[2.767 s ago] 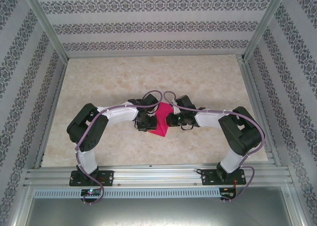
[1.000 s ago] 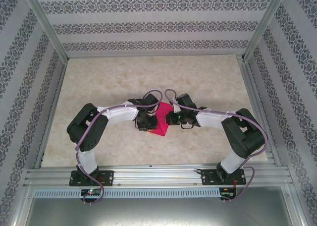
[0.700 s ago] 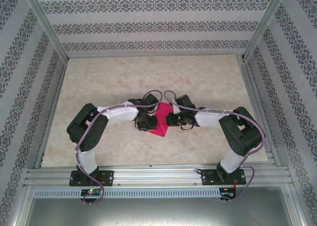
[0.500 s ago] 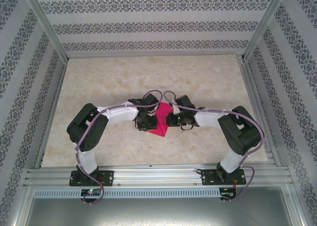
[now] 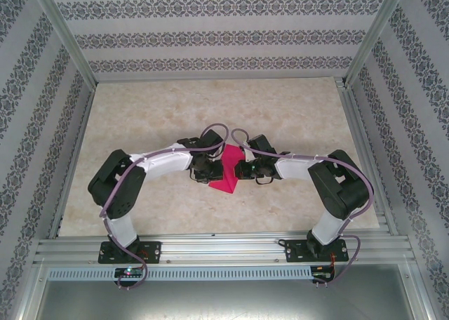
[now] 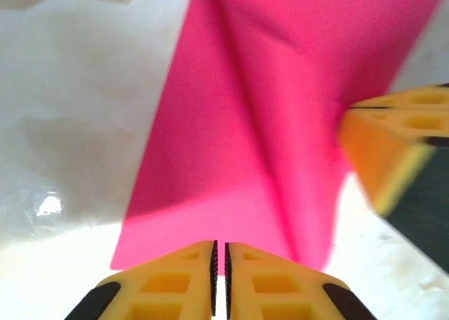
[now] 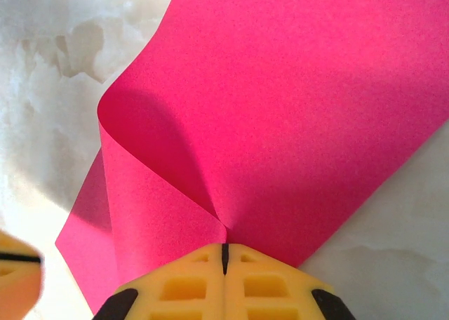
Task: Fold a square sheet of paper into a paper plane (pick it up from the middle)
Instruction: Fold the triangle a second time at the center of the table.
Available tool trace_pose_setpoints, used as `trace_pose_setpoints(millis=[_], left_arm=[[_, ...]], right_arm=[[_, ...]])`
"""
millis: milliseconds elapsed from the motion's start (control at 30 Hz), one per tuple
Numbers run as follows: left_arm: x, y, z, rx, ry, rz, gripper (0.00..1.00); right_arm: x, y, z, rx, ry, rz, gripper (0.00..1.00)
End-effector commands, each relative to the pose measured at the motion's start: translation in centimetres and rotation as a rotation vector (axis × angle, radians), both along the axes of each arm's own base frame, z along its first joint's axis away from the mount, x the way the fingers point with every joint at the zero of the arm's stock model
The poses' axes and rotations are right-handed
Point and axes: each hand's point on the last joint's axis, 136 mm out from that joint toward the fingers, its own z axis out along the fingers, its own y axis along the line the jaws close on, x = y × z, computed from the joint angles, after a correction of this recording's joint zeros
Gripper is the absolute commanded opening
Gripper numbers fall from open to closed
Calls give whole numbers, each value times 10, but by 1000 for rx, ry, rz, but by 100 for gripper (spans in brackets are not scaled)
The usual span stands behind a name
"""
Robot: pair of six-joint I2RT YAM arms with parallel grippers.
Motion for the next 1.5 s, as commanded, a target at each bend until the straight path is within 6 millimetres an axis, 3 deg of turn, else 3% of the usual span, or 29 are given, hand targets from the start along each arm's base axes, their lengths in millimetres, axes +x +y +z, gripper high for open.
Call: trace_pose_setpoints(millis=[0, 67, 400, 933, 1167, 1367, 1467], left_arm=[[16, -10, 24, -146, -52, 59, 10], [25, -16, 27, -242, -46, 98, 0], [47, -36, 21, -391, -20, 147, 0], [48, -28, -15, -283, 15, 142, 0], [43, -18, -40, -214, 41, 147, 0], [37, -12, -52, -190, 63, 152, 0], [34, -10, -54, -181, 63, 150, 0]], right_arm=[[-5, -3, -15, -48, 29, 5, 2], [-6, -3, -16, -49, 32, 7, 2], [-7, -4, -19, -55, 35, 8, 3], [-7, -5, -20, -61, 42, 8, 2], [-4, -1, -14, -43, 34, 2, 4], [3, 3, -1, -12, 21, -17, 10], [7, 0, 16, 8, 2, -46, 23]])
